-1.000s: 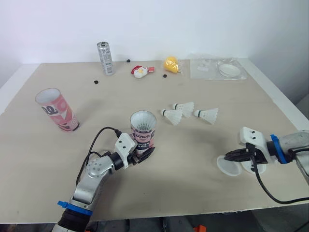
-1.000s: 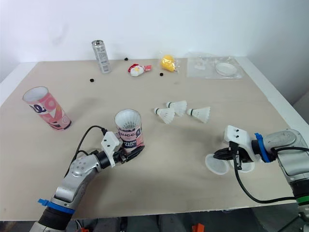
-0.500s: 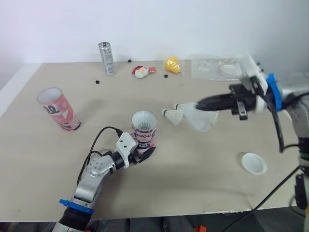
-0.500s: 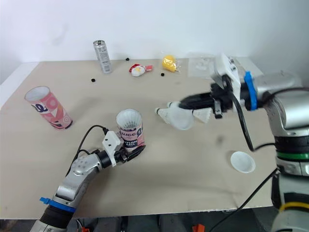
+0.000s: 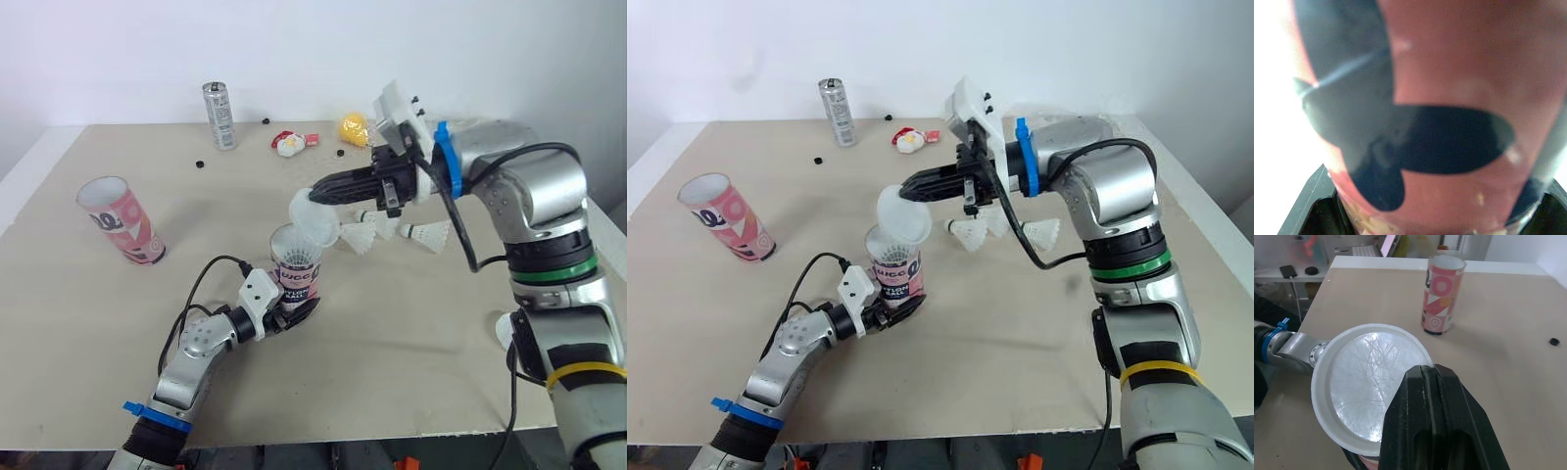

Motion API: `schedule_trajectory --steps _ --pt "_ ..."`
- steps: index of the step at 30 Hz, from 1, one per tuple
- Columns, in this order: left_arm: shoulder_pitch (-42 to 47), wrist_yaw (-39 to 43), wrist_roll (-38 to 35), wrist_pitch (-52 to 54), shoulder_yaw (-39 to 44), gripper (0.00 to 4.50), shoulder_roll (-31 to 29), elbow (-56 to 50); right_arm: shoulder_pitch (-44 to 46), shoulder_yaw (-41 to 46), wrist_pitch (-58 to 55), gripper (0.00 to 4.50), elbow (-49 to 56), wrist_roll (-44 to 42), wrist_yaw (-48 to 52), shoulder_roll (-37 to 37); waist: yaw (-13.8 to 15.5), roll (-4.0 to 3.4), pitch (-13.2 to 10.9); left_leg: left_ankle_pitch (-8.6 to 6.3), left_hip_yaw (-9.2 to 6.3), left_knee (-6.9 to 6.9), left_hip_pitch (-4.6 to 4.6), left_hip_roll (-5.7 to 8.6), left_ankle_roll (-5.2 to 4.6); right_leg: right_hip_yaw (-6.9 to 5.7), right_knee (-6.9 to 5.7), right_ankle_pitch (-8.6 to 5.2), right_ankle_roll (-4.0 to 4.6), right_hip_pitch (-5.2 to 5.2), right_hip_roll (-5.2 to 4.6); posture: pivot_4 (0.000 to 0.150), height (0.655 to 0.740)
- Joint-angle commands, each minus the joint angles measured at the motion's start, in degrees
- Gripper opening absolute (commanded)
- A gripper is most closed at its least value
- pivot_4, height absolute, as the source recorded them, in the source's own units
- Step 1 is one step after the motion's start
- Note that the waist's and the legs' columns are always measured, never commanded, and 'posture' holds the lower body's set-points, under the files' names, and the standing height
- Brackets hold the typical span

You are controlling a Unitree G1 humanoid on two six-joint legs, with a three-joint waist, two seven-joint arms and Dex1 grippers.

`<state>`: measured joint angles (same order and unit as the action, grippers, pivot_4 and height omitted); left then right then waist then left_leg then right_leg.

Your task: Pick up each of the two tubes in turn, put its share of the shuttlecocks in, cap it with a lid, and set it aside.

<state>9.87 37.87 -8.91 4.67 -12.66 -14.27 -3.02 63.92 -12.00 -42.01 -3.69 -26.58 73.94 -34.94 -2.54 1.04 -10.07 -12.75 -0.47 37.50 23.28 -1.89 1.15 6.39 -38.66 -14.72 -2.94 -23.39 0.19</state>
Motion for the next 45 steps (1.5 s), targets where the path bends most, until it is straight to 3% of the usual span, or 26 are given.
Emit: schedule_trajectory --steps 1,28,45 --pt "-1.1 -0.2 1.1 0.9 -1.3 3.02 -0.1 1.5 0.6 0.5 1.3 0.04 1.6 0.2 0.5 0.2 0.0 0.00 0.0 0.00 0.00 0.00 0.00 0.00 0.00 0.00 0.00 0.00 0.00 0.00 0.00 0.150 0.7400" --pt "-2.0 -1.0 1.0 1.1 -2.1 3.02 0.1 0.7 -1.3 -6.0 12.5 0.04 -2.3 9.6 2.3 2.7 -0.1 0.00 0.0 0.00 -0.04 -0.07 0.01 0.02 0.00 -0.03 0.09 -0.05 -0.06 0.01 -0.04 0.150 0.7400" --pt "-1.6 -0.8 0.8 1.3 -2.0 3.02 -0.1 1.0 -2.1 -8.5 34.0 0.04 -4.6 20.0 2.5 2.8 -0.1 0.00 0.0 0.00 -0.04 -0.09 0.00 0.03 0.00 -0.05 0.17 -0.02 -0.08 0.05 -0.05 0.150 0.7400"
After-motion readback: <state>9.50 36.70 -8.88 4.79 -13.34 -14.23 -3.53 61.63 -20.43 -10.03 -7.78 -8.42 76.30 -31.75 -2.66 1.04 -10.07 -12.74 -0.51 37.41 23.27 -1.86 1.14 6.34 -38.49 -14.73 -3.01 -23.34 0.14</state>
